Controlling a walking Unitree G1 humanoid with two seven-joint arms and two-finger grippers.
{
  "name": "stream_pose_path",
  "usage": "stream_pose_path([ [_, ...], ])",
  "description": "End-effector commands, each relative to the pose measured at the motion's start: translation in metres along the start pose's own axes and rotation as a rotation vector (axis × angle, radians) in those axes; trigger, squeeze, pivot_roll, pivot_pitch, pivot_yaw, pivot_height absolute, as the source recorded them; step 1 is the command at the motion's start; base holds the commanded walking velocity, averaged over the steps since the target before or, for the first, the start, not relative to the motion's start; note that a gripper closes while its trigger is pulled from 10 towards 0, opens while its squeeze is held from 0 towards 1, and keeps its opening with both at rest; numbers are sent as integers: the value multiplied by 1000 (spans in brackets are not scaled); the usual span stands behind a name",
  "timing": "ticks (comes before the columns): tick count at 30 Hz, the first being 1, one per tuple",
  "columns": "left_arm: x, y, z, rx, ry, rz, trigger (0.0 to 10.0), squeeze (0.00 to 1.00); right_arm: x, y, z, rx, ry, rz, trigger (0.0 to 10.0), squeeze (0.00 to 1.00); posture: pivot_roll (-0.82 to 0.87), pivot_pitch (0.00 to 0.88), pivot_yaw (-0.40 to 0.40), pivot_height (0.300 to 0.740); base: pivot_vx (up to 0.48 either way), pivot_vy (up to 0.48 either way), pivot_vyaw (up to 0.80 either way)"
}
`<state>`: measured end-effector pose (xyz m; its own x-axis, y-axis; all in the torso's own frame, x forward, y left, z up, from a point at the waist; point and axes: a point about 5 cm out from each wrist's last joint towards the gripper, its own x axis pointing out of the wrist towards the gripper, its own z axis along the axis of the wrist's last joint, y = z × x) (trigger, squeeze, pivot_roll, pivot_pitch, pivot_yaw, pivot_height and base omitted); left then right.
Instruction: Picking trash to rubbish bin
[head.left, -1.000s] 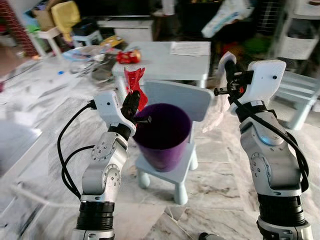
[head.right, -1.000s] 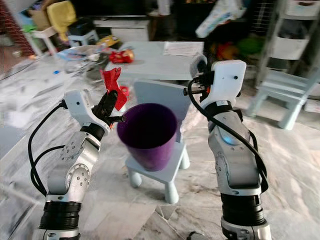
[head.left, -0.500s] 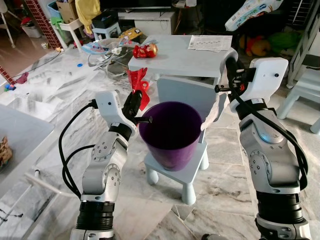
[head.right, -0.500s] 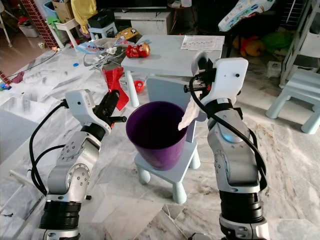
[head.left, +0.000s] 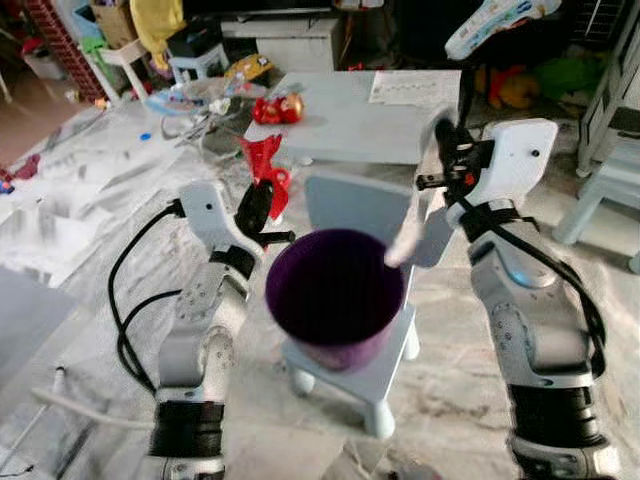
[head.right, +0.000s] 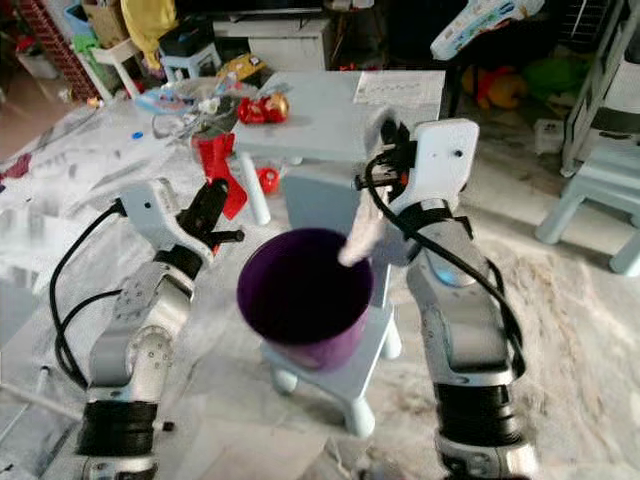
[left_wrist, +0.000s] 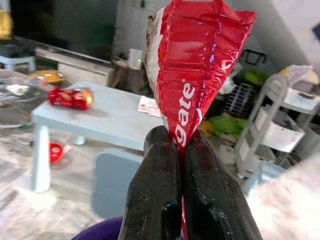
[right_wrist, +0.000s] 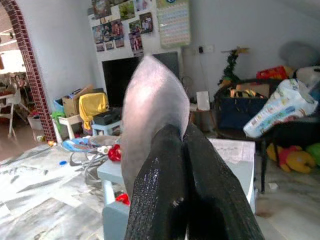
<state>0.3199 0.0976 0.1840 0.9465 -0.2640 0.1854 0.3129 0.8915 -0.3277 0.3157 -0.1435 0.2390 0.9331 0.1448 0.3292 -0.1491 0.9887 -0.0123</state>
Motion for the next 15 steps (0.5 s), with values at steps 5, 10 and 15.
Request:
stream_pose_path([
  [5, -5, 16, -1, 31, 12, 60, 10000, 0, 1, 18, 3, 32, -10, 80, 10000, 0, -80, 98, 103, 740, 0, 0, 0],
  [10, -5, 17, -1, 32, 11, 70, 10000, 0, -1, 22, -1, 42, 9, 111, 10000, 0, -81, 99, 103, 740, 0, 0, 0],
  [15, -5, 25, -5, 64, 36, 119, 10000, 0, -3, 25, -8, 54, 38, 137, 10000, 0, -81, 100, 102, 740, 0, 0, 0],
])
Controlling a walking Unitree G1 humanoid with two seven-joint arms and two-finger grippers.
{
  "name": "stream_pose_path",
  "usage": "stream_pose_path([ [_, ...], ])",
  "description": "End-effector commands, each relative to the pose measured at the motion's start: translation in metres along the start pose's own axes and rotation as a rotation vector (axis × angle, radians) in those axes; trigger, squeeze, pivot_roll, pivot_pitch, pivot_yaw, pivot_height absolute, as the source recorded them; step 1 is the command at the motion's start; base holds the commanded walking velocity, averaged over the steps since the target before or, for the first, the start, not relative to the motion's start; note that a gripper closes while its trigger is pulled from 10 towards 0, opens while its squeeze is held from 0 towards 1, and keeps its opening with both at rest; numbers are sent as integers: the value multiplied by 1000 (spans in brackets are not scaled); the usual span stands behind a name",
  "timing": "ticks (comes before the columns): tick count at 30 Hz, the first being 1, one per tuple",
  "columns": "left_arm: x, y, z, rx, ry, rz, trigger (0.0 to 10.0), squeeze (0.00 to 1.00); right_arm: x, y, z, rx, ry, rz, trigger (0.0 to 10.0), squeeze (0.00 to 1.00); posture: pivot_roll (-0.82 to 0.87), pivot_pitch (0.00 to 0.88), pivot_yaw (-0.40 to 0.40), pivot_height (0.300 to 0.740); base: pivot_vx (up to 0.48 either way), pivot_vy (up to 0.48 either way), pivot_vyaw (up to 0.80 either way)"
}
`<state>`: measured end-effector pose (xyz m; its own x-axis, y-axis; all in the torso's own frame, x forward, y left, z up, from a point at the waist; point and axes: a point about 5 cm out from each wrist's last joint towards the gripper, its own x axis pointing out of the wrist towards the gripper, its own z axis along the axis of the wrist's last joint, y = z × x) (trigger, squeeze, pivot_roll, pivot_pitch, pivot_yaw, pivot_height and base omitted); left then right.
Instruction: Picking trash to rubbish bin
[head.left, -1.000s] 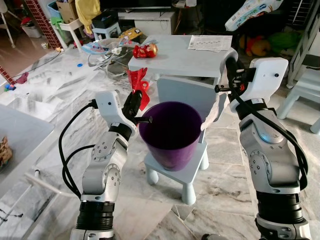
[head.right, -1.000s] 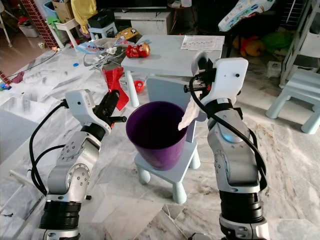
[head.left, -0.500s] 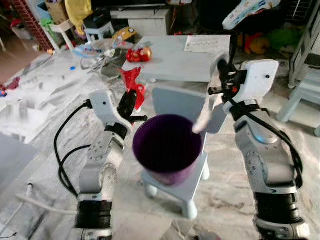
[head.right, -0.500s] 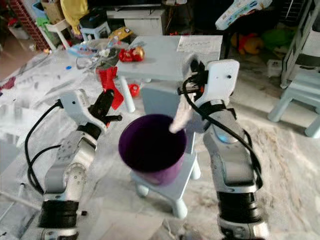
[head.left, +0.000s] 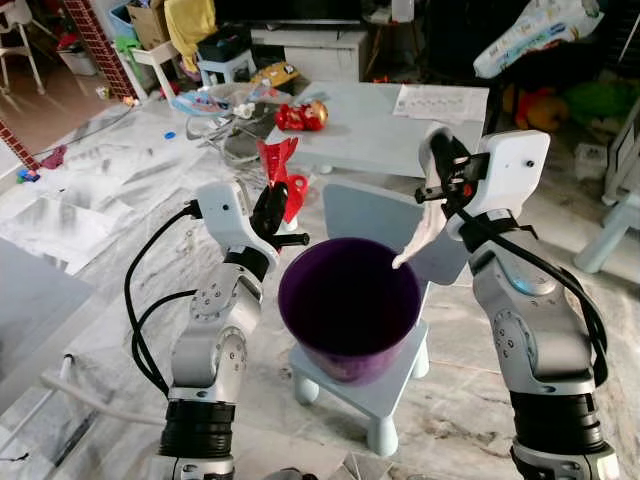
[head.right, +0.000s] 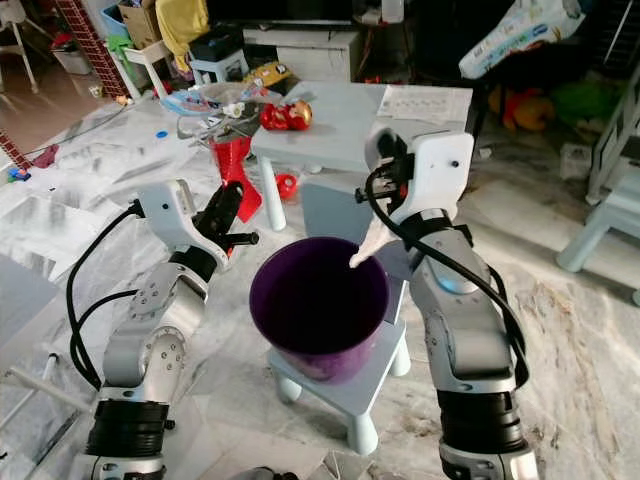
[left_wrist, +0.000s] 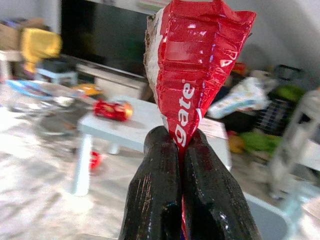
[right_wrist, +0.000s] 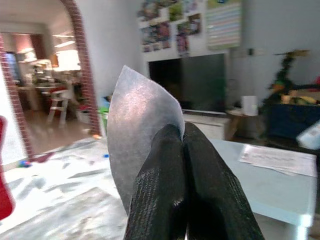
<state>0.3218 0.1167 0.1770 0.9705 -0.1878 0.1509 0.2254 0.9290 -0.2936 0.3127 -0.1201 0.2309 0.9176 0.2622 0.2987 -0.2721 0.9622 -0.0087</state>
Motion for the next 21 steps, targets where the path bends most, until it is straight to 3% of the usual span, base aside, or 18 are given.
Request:
stream_pose_path([
  [1, 1, 8, -11, 18, 50, 46, 10000, 0, -2, 2, -6, 21, 25, 29, 10000, 0, -81, 100, 102, 740, 0, 0, 0],
  [13, -14, 31, -47, 74, 172, 45, 10000, 0, -5, -3, -39, 31, 130, 54, 10000, 0, -59, 103, 124, 740, 0, 0, 0],
  [15, -20, 38, -57, 96, 206, 62, 10000, 0, -5, -3, -53, 29, 175, 84, 10000, 0, -48, 105, 125, 740, 0, 0, 0],
  [21, -32, 50, -65, 136, 238, 87, 10000, 0, 0, -8, -70, 28, 215, 119, 10000, 0, -4, 113, 128, 740, 0, 0, 0],
])
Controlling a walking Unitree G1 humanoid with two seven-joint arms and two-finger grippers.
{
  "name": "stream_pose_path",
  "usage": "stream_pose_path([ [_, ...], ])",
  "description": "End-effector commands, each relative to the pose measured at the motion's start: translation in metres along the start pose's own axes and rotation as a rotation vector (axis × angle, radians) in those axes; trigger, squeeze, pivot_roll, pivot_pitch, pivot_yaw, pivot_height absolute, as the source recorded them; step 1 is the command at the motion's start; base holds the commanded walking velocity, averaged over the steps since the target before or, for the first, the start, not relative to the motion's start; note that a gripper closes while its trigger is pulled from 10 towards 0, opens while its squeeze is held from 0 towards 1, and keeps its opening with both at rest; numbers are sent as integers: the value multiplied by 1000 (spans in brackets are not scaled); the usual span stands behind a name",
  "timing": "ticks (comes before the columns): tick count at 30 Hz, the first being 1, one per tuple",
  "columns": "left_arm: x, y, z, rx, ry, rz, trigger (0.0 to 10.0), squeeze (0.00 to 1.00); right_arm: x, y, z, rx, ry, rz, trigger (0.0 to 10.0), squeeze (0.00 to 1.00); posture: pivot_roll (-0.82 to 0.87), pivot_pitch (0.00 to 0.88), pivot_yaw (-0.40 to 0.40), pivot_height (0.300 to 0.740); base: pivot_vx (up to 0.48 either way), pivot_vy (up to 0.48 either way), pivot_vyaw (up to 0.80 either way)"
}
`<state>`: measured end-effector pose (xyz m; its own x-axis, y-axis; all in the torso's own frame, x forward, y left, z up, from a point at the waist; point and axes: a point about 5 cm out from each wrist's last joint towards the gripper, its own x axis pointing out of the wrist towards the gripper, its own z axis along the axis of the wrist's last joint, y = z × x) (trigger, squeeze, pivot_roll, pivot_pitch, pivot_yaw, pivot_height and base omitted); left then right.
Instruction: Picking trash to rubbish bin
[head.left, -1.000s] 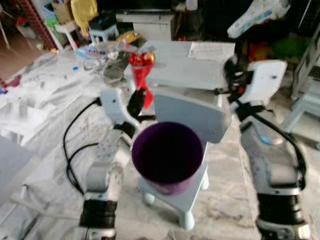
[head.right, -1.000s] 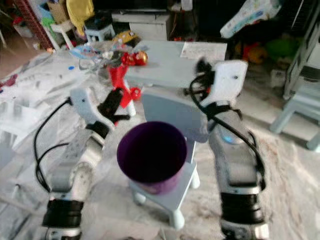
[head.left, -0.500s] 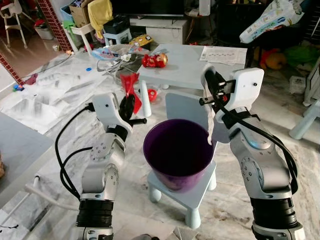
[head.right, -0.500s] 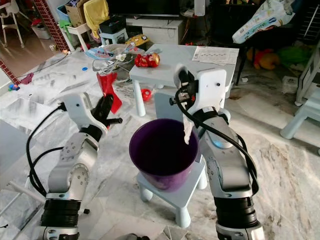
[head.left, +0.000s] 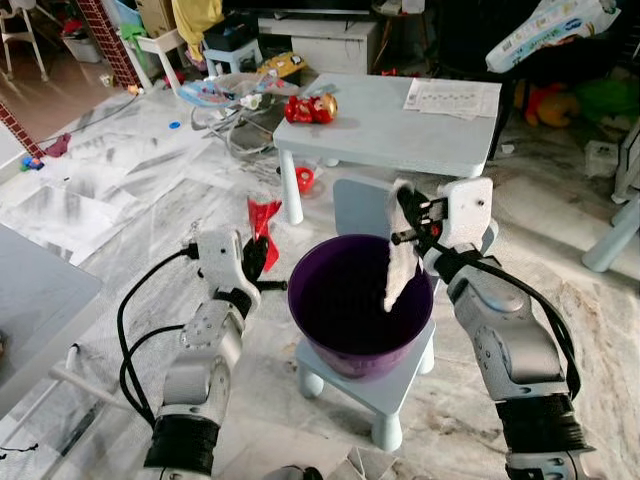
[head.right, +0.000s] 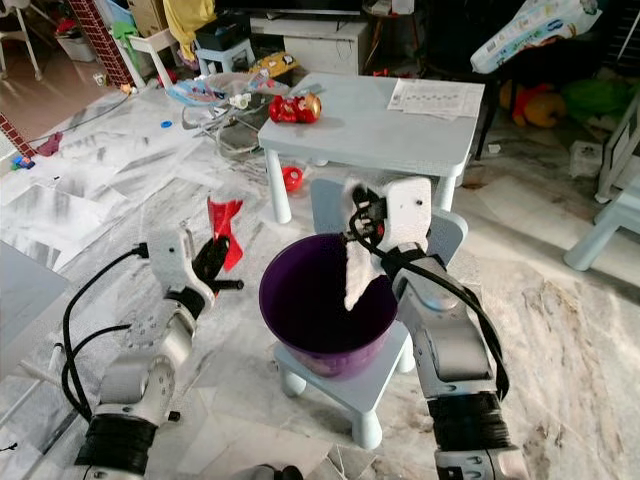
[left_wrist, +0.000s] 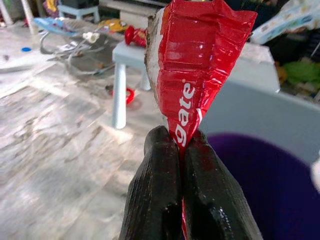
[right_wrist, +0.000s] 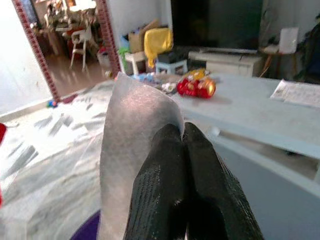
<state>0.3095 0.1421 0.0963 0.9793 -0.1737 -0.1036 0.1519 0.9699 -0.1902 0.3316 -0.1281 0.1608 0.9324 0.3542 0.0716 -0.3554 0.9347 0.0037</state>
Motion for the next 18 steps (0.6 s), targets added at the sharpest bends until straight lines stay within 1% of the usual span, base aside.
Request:
stream_pose_path([
  [1, -5, 8, 1, 31, -5, 14, 10000, 0, 6, 4, 1, -6, -10, 42, 10000, 0, 6, 114, 128, 740, 0, 0, 0],
  [2, -13, 11, 2, 44, 7, -5, 10000, 0, 8, -1, -4, 0, 10, 33, 10000, 0, 27, 121, 131, 740, 0, 0, 0],
  [3, -18, 13, 2, 52, 13, -15, 10000, 0, 9, -2, -8, 12, 23, 31, 10000, 0, 48, 128, 134, 740, 0, 0, 0],
  [4, -28, 17, 1, 60, 25, -32, 10000, 0, 10, -4, -17, 33, 55, 35, 10000, 0, 67, 133, 139, 740, 0, 0, 0],
  [7, -42, 21, 1, 66, 40, -53, 10000, 0, 11, -5, -31, 56, 104, 36, 10000, 0, 89, 143, 147, 740, 0, 0, 0],
  [9, -56, 27, 0, 78, 61, -59, 10000, 0, 12, -4, -46, 74, 173, 36, 10000, 0, 110, 151, 156, 740, 0, 0, 0],
  [10, -71, 31, -2, 92, 88, -63, 10000, 0, 12, -4, -61, 82, 240, 41, 10000, 0, 129, 159, 163, 740, 0, 0, 0],
  [11, -78, 32, -3, 94, 104, -66, 10000, 0, 13, -4, -66, 83, 249, 35, 10000, 0, 140, 163, 168, 740, 0, 0, 0],
  [13, -88, 32, -5, 96, 131, -74, 10000, 0, 14, -4, -73, 100, 283, 20, 10000, 0, 148, 165, 168, 740, 0, 0, 0],
  [16, -95, 31, -6, 85, 150, -73, 10000, 0, 15, -2, -80, 139, 314, -9, 10000, 0, 155, 167, 170, 740, 0, 0, 0],
  [17, -97, 29, -7, 85, 158, -81, 10000, 0, 14, -3, -85, 142, 340, -37, 10000, 0, 157, 168, 167, 740, 0, 0, 0],
  [18, -99, 25, -7, 83, 167, -94, 10000, 0, 11, -4, -93, 121, 392, -79, 10000, 0, 157, 169, 166, 740, 0, 0, 0],
])
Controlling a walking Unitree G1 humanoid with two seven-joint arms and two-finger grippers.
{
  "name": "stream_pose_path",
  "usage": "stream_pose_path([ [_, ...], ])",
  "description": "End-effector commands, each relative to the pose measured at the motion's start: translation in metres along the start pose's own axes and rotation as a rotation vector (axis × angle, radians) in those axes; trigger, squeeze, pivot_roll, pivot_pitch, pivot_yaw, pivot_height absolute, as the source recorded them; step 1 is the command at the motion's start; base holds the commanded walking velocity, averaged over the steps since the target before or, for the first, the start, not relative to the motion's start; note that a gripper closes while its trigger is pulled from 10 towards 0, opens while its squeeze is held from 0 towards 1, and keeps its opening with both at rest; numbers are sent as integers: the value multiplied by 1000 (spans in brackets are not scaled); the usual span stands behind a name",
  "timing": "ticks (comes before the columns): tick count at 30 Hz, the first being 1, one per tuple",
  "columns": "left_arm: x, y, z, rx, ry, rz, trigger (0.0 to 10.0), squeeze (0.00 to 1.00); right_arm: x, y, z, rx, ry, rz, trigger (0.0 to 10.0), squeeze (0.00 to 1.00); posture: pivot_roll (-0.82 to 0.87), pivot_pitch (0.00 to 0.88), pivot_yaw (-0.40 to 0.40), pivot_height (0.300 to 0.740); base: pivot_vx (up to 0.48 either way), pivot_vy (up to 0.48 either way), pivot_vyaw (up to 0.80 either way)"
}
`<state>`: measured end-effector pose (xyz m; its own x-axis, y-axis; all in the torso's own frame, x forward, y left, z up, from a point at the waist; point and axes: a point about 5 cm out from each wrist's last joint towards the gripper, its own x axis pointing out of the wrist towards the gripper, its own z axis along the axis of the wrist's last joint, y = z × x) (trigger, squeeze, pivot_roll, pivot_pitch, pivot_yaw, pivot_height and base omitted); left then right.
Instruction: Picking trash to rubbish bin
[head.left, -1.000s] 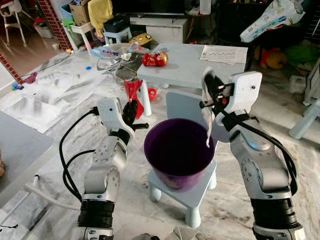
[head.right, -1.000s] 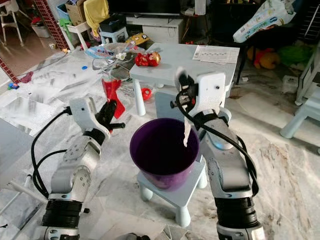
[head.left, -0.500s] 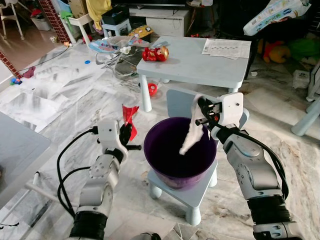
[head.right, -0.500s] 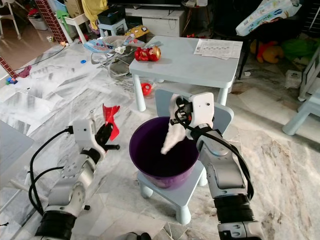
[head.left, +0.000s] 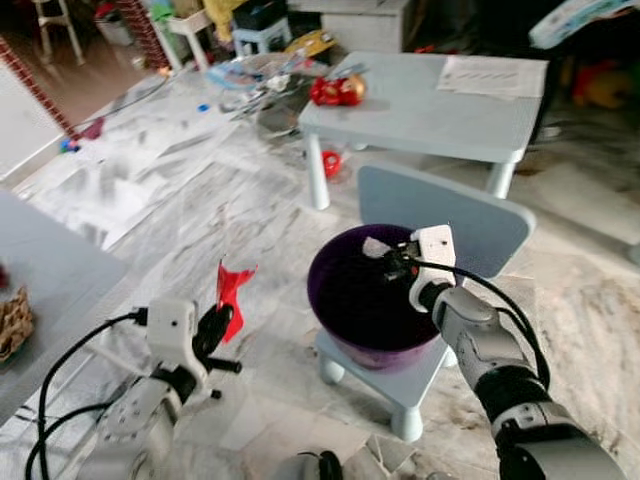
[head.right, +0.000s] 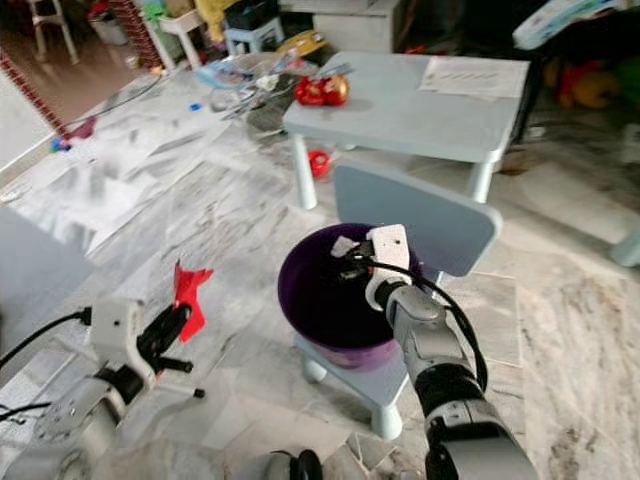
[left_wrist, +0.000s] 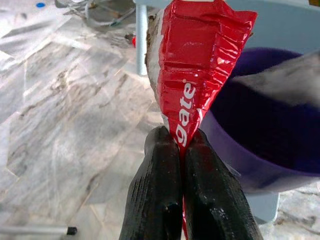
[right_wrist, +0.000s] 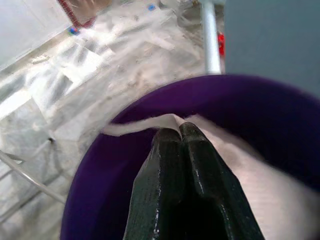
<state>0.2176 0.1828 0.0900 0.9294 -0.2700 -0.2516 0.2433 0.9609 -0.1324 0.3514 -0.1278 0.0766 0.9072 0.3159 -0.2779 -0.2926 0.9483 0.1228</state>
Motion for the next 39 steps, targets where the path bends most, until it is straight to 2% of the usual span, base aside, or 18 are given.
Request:
stream_pose_path([
  [1, -3, -3, 4, 8, 2, -17, 10000, 0, 0, 0, -14, -9, 70, -55, 10000, 922, 157, 170, 167, 740, 0, 0, 0],
  [3, -4, -4, 5, 6, 4, -19, 10000, 0, 0, -1, -17, -13, 87, -67, 10000, 922, 156, 170, 167, 740, 0, 0, 0],
  [4, -4, -6, 6, 1, 5, -23, 10000, 0, -1, -2, -24, -12, 118, -90, 10000, 1000, 153, 170, 168, 740, 0, 0, 0],
  [8, -1, -8, 8, -7, 9, -30, 10000, 0, -4, -10, -33, 18, 167, -167, 10000, 1000, 150, 169, 170, 740, 0, 0, 0],
  [13, 2, -8, 10, -9, 7, -32, 10000, 0, -4, -16, -30, -42, 154, -210, 10000, 1000, 144, 166, 169, 740, 0, 0, 0],
  [23, 16, -7, 17, -13, -15, -27, 10000, 0, -1, -15, -20, -23, 99, -186, 10000, 1000, 109, 160, 154, 740, 0, 0, 0],
  [25, 23, -7, 19, -17, -27, -29, 10000, 0, 1, -12, -17, -6, 83, -158, 10000, 1000, 91, 157, 150, 740, 0, 0, 0],
  [30, 39, -10, 23, -21, -48, -47, 10000, 0, 0, -10, -7, -49, 18, -126, 10000, 1000, 53, 152, 145, 740, 0, 0, 0],
  [31, 47, -12, 25, -26, -59, -59, 10000, 0, -2, -12, -6, -54, 3, -120, 10000, 1000, 21, 146, 143, 740, 0, 0, 0],
  [36, 66, -21, 29, -35, -83, -96, 10000, 0, -15, -14, -6, -75, -21, -118, 10000, 1000, -34, 136, 145, 740, 0, 0, 0],
  [37, 71, -23, 30, -35, -88, -108, 10000, 0, -20, -14, -5, -78, -30, -118, 10000, 94, -41, 136, 146, 740, 0, 0, 0],
  [38, 74, -25, 31, -35, -92, -116, 10000, 0, -23, -14, -5, -78, -37, -117, 10000, 94, -41, 136, 146, 740, 0, 0, 0],
  [39, 78, -28, 31, -32, -96, -127, 10000, 0, -29, -14, -4, -84, -41, -130, 10000, 0, -67, 130, 147, 740, 0, 0, 0],
])
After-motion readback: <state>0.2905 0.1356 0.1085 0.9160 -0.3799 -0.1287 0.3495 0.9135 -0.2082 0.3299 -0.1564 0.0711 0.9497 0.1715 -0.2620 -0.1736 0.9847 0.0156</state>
